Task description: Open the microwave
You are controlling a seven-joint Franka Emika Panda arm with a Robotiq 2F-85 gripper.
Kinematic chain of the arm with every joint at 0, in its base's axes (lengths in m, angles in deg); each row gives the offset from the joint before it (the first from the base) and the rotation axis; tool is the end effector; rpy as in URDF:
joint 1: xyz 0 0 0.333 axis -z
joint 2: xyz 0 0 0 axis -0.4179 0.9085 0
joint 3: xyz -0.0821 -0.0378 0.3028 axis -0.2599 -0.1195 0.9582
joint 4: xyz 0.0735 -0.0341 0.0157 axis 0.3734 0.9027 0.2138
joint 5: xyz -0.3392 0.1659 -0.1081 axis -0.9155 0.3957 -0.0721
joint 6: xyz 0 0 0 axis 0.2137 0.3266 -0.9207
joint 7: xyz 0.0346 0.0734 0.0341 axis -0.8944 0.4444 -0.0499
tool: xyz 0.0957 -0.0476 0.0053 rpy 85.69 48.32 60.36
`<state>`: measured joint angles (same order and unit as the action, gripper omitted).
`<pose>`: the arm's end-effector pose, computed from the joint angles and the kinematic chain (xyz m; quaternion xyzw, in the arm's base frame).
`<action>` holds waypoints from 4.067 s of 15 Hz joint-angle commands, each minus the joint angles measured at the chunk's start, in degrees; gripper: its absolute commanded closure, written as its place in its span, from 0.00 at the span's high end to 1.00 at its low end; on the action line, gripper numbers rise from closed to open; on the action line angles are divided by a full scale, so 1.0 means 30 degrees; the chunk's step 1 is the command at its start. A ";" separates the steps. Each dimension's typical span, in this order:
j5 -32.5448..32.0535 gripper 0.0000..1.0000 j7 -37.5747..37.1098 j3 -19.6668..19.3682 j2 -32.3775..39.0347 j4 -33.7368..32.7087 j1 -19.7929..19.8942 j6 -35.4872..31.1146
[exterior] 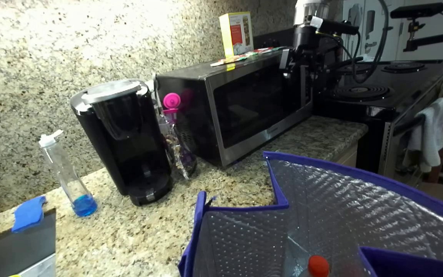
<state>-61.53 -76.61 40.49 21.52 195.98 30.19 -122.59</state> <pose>0.5673 -0.1174 0.4321 -0.9625 0.2357 -0.0224 0.1320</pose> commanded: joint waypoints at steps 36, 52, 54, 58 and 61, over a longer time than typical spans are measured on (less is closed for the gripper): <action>-1.3737 0.60 -0.7120 0.0961 0.1217 -0.0990 -0.1506 -0.1136; -1.2142 0.73 0.3528 0.0269 -0.1521 0.4286 0.0106 -1.1128; -1.0359 0.70 0.4077 0.0221 -0.1594 0.5154 0.0217 -1.3207; -0.4119 0.44 0.6665 0.0266 -0.2245 0.6934 -0.0290 -1.6256; 0.0492 0.25 0.9616 0.0395 -0.2912 0.7269 -0.1228 -1.6101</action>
<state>-71.23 -55.71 40.73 15.56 216.14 29.24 -170.34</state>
